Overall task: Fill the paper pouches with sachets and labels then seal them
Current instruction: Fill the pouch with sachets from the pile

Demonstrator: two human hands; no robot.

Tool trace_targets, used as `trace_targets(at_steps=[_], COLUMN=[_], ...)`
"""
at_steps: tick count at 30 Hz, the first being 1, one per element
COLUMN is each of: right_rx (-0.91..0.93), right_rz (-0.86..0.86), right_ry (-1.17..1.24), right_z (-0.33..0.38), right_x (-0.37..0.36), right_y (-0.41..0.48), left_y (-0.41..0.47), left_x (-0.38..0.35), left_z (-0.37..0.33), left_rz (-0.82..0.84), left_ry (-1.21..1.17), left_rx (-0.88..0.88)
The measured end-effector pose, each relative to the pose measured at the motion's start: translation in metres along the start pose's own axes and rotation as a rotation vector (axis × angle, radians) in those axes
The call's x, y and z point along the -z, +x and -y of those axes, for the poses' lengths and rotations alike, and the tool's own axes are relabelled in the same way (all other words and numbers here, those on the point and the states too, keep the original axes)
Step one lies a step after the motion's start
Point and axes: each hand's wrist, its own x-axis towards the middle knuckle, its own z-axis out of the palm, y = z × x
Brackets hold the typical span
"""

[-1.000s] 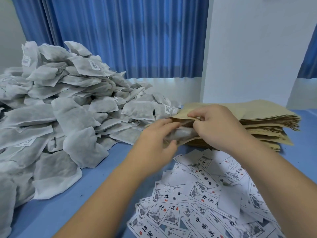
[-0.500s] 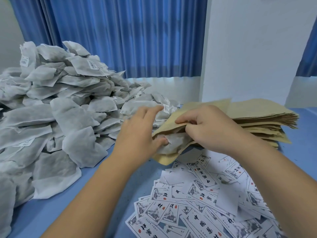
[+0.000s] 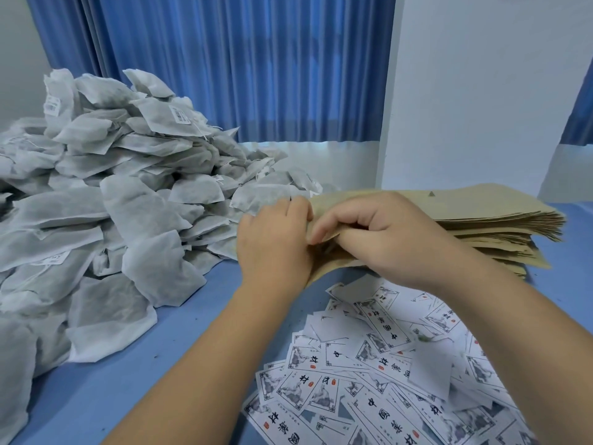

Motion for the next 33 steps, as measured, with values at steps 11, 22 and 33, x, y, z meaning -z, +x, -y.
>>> trace_targets(at_steps=[11, 22, 33], right_rx=[0.074, -0.093, -0.125], right_rz=[-0.015, -0.193, -0.195], right_ry=[-0.242, -0.467, -0.487], right_z=[-0.003, -0.024, -0.031], right_x=[0.001, -0.003, -0.004], right_y=[0.000, 0.001, 0.000], left_y=[-0.006, -0.011, -0.016], left_x=[-0.003, 0.010, 0.028], left_z=[0.012, 0.038, 0.114], left_rz=[0.110, 0.376, 0.594], left_ry=[-0.134, -0.529, 0.117], left_rx=[-0.042, 0.133, 0.637])
